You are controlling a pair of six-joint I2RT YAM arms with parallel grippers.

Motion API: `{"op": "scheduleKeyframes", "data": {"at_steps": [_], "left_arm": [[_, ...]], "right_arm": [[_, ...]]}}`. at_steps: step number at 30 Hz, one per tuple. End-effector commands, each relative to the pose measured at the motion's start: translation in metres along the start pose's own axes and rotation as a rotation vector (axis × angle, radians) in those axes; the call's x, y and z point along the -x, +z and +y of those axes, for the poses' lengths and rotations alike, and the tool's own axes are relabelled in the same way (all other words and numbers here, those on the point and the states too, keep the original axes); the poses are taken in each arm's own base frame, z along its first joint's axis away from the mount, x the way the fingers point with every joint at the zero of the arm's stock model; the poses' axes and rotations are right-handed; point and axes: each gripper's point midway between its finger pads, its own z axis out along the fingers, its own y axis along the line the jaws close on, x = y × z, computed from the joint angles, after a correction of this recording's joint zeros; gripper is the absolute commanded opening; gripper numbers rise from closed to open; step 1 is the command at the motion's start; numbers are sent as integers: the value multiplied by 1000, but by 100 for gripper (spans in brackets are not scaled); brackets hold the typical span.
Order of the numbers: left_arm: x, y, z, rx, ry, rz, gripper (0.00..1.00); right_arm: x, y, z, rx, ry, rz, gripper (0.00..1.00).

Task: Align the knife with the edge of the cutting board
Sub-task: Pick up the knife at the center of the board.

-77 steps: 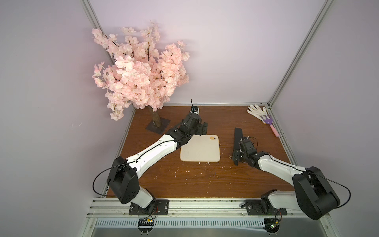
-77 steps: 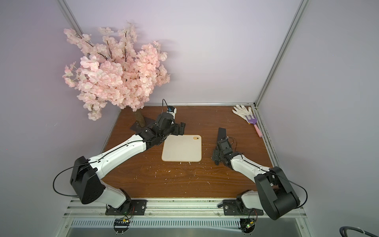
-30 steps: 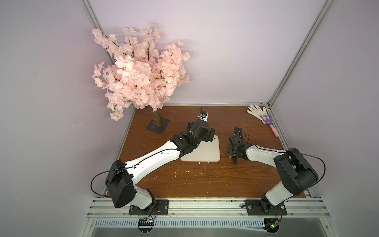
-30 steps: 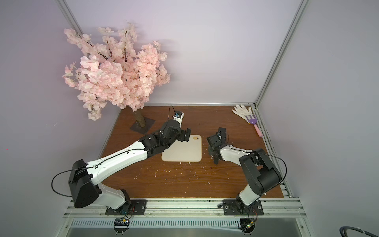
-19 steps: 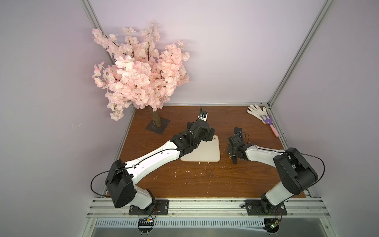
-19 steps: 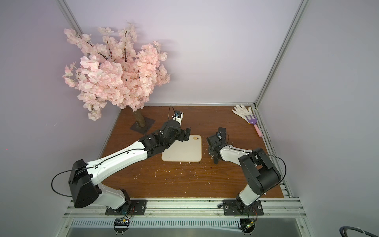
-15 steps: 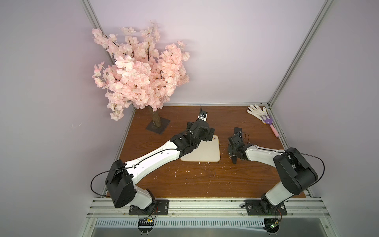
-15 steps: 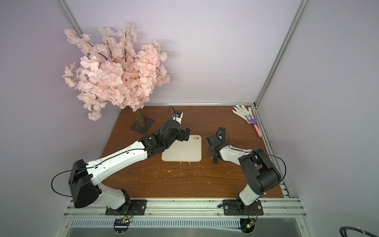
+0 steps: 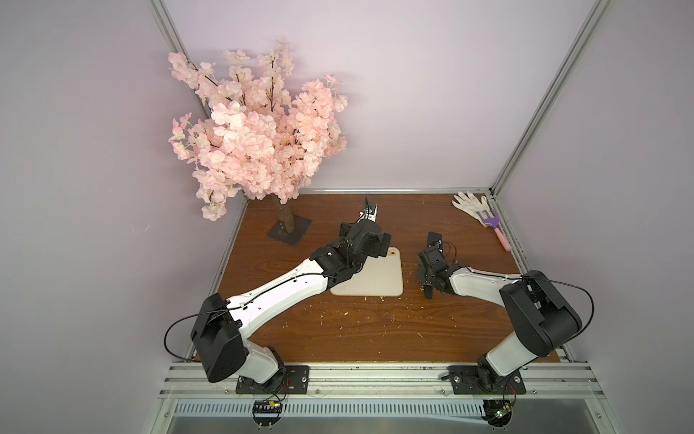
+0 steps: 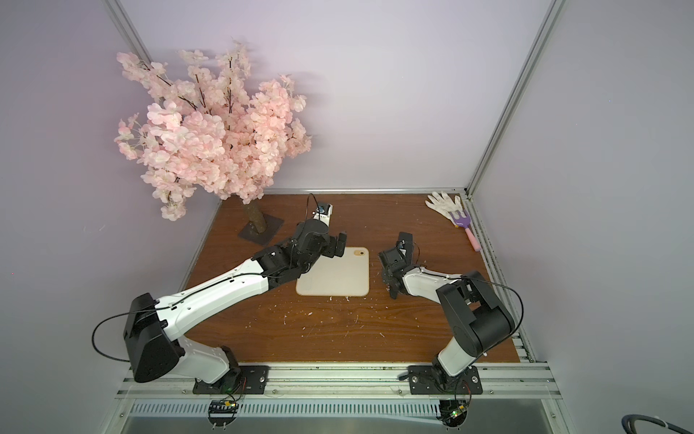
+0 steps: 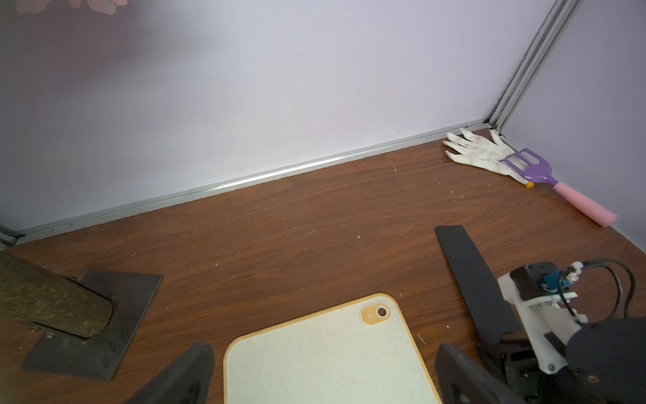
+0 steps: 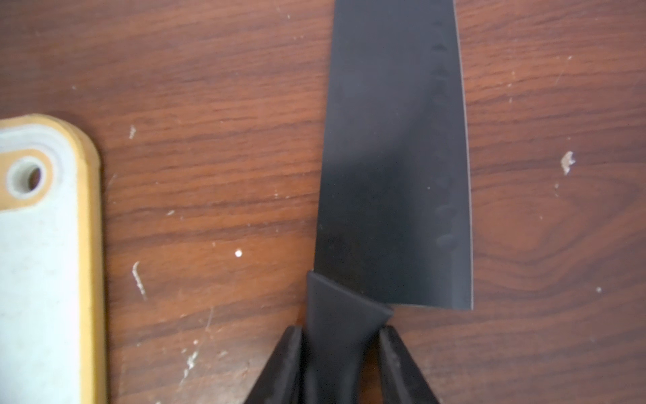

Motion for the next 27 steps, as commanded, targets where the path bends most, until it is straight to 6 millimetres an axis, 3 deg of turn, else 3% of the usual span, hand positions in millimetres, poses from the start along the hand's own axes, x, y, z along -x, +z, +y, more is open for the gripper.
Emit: {"op": "scheduleKeyframes", "data": {"at_steps": [1, 7, 24, 27], "left_arm": [[3, -4, 3, 18, 2, -22, 100], [3, -3, 5, 32, 6, -20, 100], [5, -4, 10, 60, 4, -29, 100], [5, -4, 11, 62, 5, -30, 100]], "right_arm": [[-36, 10, -12, -30, -27, 118, 37], [-38, 10, -13, -28, -24, 118, 35], [-20, -10, -11, 13, -2, 42, 5], [-16, -14, -8, 26, -11, 32, 3]]}}
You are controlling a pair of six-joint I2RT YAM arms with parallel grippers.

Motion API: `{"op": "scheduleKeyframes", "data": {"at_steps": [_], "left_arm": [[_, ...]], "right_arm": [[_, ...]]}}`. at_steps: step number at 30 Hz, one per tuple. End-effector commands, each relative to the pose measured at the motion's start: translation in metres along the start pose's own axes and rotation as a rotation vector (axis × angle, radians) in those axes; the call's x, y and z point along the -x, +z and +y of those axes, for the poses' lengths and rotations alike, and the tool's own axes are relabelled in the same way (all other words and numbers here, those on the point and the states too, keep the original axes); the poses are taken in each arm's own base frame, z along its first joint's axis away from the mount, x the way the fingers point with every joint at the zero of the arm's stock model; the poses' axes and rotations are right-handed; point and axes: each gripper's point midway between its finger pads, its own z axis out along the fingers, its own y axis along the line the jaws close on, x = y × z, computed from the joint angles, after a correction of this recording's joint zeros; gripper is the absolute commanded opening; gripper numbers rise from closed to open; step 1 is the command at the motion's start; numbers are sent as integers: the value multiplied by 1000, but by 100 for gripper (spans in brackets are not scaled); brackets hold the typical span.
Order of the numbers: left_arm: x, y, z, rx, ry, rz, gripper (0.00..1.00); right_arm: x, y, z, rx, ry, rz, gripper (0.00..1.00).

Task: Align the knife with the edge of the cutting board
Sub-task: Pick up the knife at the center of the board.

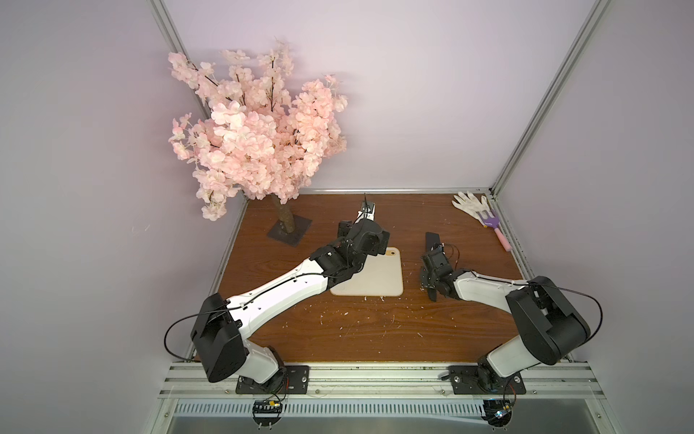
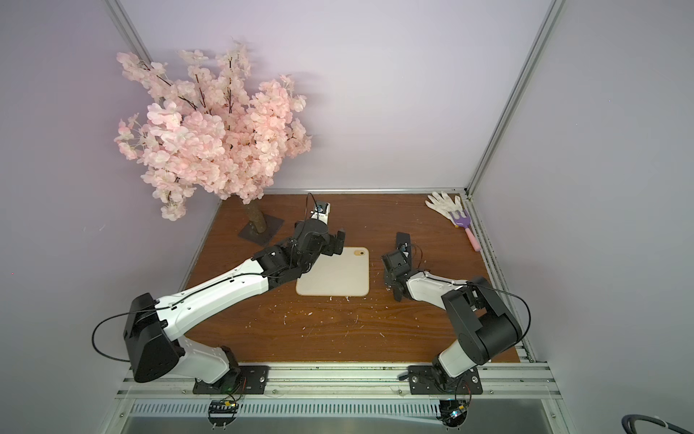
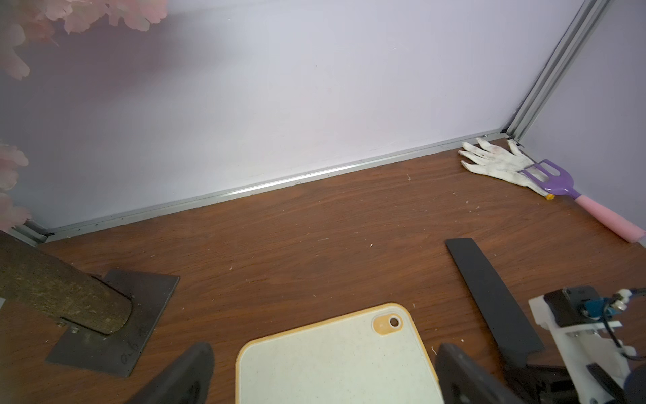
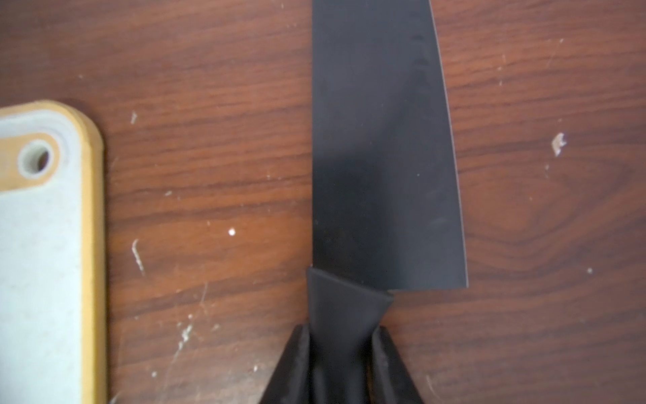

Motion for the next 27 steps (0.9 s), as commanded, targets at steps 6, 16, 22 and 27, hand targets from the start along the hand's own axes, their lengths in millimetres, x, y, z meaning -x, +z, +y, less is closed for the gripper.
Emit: {"op": "scheduleKeyframes", "data": {"at_steps": [6, 16, 22, 27], "left_arm": [[0, -3, 4, 23, 9, -10, 100], [1, -4, 6, 32, 10, -13, 100], [1, -3, 7, 36, 12, -13, 100], [2, -4, 8, 40, 10, -17, 100]], "right_arm": [[-9, -9, 2, 1, -42, 22, 2], [13, -33, 13, 10, -64, -63, 0], [24, -45, 19, 28, -73, -85, 0], [24, -47, 25, 44, -87, -87, 0]]}}
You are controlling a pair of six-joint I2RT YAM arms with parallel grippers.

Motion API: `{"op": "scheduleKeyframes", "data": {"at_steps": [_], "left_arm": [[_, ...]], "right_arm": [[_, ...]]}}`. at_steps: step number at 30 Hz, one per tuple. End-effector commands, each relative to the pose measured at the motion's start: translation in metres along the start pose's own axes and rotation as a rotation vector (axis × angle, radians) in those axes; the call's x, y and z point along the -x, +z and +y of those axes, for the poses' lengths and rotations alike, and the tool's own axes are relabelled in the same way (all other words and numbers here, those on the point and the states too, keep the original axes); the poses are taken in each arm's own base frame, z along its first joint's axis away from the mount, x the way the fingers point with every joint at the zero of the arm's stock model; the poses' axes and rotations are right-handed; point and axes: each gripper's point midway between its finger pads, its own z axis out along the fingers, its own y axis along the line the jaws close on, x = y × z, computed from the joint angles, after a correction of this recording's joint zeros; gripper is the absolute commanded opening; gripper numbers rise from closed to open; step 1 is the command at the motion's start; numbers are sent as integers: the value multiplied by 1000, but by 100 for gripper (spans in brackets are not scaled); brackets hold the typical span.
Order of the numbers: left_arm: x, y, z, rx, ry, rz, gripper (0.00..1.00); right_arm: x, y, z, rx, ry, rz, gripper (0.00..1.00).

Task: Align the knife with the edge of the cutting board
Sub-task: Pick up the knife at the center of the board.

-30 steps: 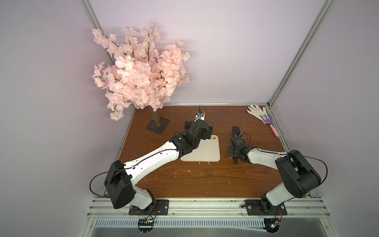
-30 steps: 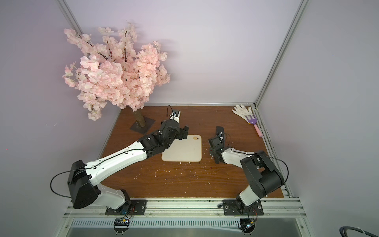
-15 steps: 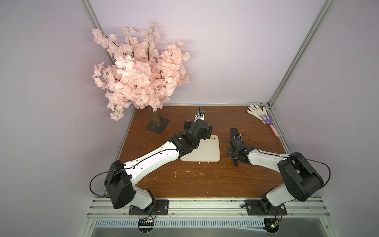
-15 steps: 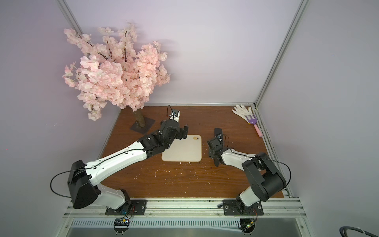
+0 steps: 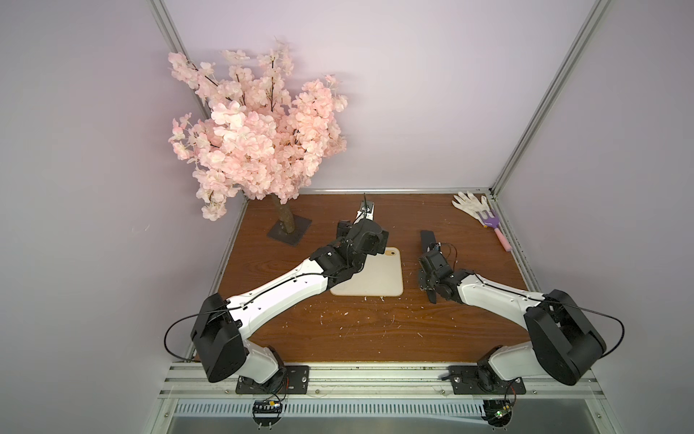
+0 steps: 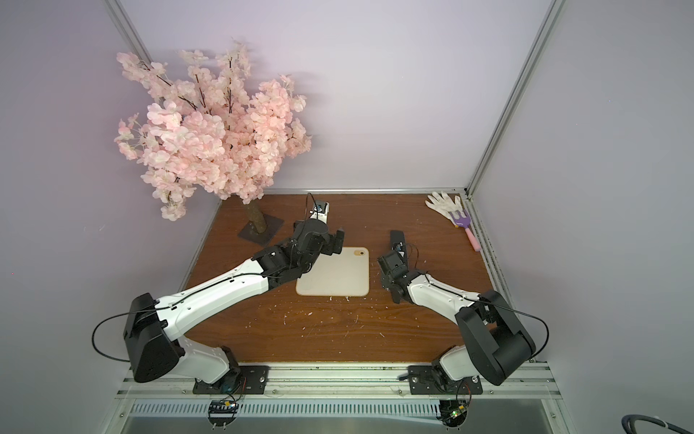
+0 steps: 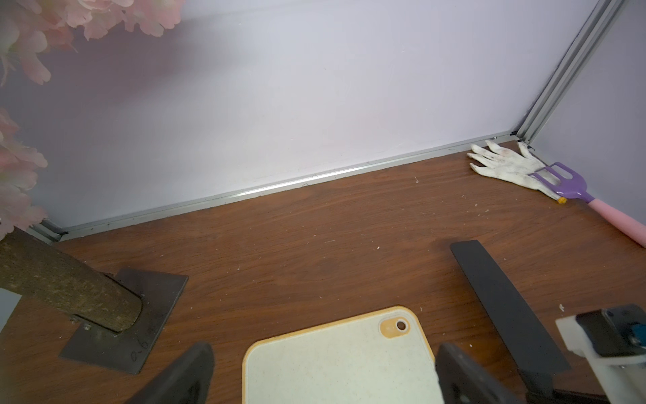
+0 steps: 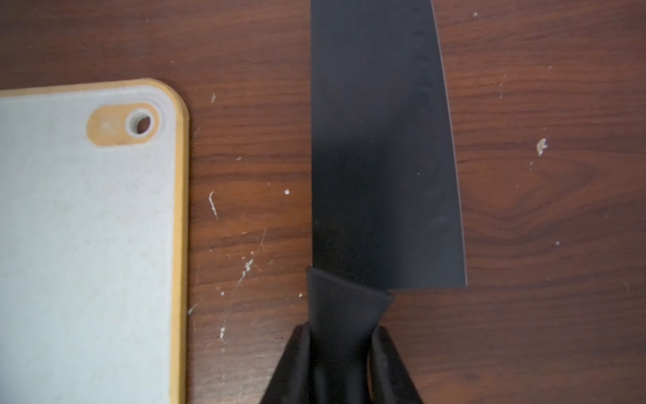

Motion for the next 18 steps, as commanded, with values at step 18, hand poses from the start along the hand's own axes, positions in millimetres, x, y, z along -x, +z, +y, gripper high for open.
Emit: {"op": "scheduleKeyframes", "data": {"at_steps": [18], "left_arm": [[0, -3, 6, 33, 11, -14, 100]], "right_arm": [[26, -24, 49, 21, -4, -95, 0]]}}
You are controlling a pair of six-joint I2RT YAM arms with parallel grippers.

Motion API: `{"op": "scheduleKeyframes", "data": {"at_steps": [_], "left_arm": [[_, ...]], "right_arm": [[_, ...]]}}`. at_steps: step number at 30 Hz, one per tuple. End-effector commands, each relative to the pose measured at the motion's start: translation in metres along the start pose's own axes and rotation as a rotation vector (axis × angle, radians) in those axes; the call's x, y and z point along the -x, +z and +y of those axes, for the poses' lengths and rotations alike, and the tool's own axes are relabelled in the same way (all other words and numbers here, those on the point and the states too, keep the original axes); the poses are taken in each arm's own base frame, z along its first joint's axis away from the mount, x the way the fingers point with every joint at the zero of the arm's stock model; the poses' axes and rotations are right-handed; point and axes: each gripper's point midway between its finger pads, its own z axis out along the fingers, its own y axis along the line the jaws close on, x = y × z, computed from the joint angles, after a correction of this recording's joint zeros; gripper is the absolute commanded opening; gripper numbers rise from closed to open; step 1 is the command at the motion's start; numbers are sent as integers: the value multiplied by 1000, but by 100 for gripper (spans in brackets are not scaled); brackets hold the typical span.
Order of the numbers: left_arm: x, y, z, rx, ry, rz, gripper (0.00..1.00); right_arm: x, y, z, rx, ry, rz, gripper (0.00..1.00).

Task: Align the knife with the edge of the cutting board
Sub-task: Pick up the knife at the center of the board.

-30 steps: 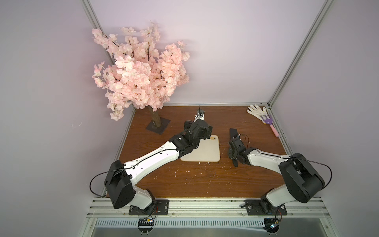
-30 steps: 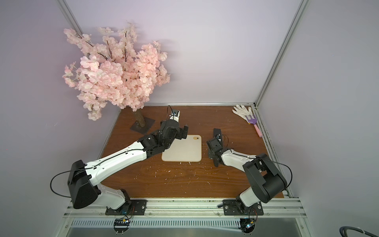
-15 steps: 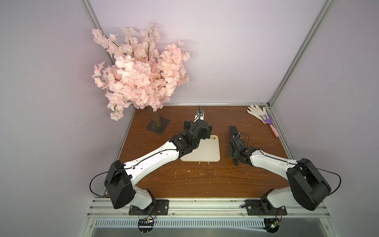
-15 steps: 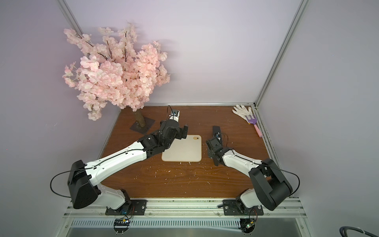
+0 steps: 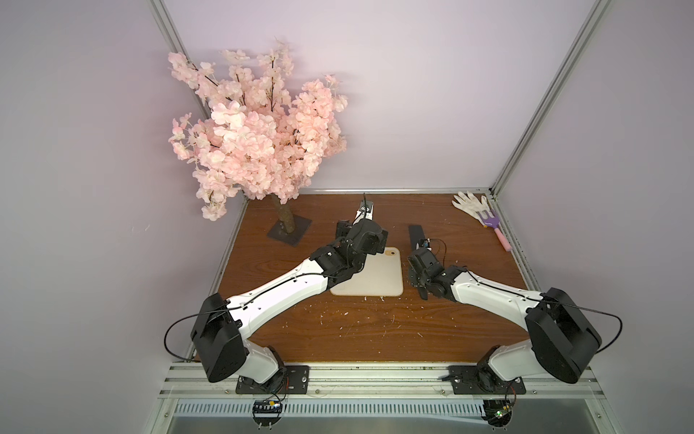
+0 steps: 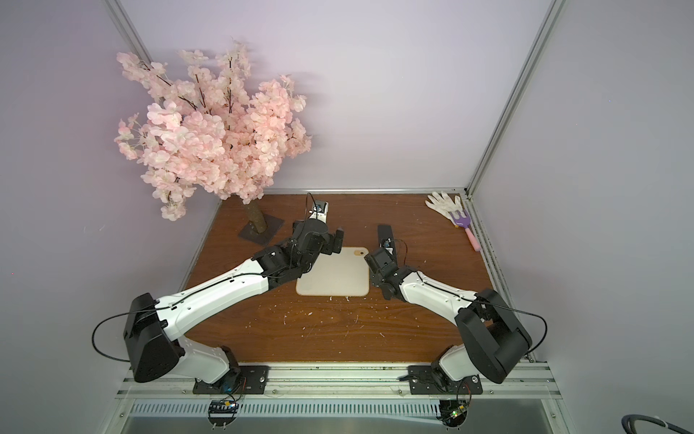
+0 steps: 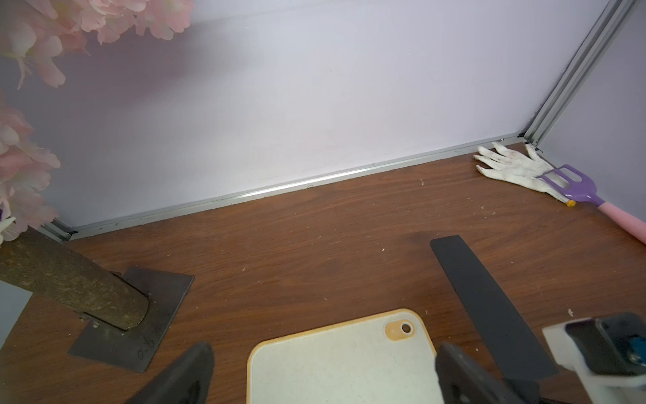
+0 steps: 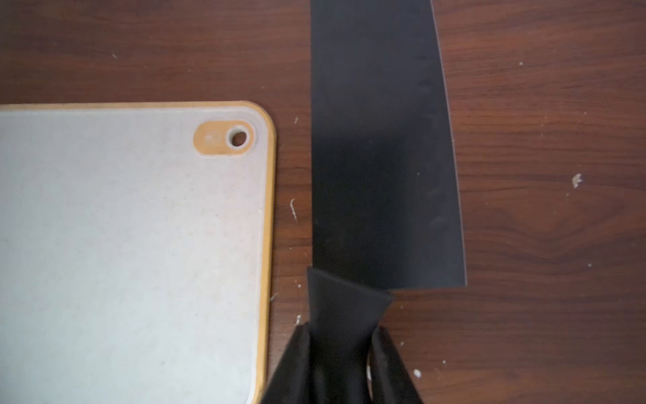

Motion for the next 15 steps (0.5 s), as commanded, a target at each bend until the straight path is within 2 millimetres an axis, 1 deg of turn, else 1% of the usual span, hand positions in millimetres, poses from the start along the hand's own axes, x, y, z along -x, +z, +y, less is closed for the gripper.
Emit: {"op": "scheduleKeyframes", "data": {"at_steps": [1, 6, 10, 15], "left_arm": [[-1, -3, 4, 18, 12, -9, 100], [1, -3, 5, 29, 15, -14, 100], [0, -3, 7, 36, 18, -15, 100], [-1, -2, 8, 49, 22, -15, 100]], "right_arm": [[17, -7, 9, -26, 42, -68, 0], [20, -16, 25, -9, 65, -103, 0], [18, -22, 44, 45, 98, -128, 0], [14, -26, 65, 77, 96, -156, 0]]}}
